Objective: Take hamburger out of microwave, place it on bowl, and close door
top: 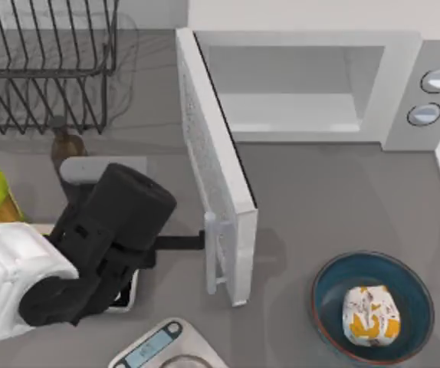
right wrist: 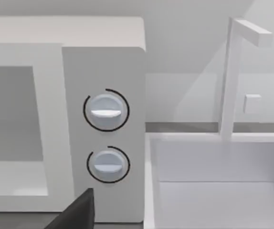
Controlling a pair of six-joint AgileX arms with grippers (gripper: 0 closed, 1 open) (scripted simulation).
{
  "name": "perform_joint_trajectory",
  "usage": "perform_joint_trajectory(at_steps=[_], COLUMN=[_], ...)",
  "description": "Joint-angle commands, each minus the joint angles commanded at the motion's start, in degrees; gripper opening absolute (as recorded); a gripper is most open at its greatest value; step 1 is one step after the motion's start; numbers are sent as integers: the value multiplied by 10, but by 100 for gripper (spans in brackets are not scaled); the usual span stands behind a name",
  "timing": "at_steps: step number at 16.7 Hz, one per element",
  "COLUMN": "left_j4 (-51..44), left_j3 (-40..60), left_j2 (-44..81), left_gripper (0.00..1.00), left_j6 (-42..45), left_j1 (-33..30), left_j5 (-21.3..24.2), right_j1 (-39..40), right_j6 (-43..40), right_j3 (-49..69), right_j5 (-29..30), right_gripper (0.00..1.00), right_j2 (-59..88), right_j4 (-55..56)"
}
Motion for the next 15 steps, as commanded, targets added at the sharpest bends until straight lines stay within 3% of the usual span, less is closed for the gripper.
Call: perform_joint_trajectory(at_steps=[4,10,15], left_j4=[-20,-26,-77], left_j3=[67,80,201], left_j2=[77,89,189], left_gripper=[0,0,0], left_j6=[-70,-81,-140], left_j1=[-80,-89,-147], left_j5=[-49,-55,-85], right_j1=[0,0,0], right_j6=[0,0,0], right_j3=[0,0,0], right_j5=[0,0,0], right_gripper=[100,100,100], right_j2=[0,0,0], right_j4=[0,0,0])
